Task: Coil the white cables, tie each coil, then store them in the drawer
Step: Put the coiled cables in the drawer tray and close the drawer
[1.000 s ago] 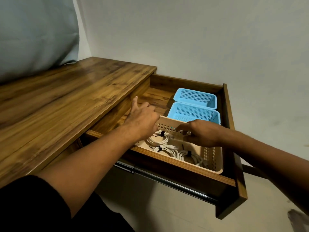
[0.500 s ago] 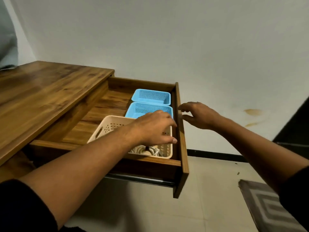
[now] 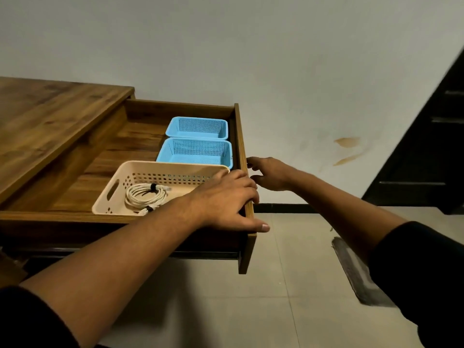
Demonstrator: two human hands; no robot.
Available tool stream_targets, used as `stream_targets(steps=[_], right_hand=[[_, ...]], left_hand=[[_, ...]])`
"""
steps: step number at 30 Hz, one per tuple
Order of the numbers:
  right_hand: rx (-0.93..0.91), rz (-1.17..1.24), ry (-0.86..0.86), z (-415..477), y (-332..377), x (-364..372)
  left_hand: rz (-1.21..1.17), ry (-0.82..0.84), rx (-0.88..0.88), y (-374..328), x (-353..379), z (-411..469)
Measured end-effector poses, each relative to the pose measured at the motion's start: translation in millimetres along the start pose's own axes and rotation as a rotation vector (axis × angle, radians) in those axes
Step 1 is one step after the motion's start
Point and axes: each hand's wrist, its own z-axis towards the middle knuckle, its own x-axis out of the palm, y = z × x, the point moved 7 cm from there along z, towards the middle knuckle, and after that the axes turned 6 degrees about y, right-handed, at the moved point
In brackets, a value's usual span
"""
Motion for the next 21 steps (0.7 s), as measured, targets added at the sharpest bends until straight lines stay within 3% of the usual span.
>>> stream_targets(steps=[10, 21], right_hand=[[-0.075, 0.023, 0.014, 18.5, 41.8, 12.2], [-0.282, 0.018, 0.002, 77.8, 164.1, 36.9]], left_hand=[[0.008, -0.042, -0.002, 36.3, 0.7, -24.9], [0.052, -0.008, -0.186, 133.6, 14.6, -126.6]])
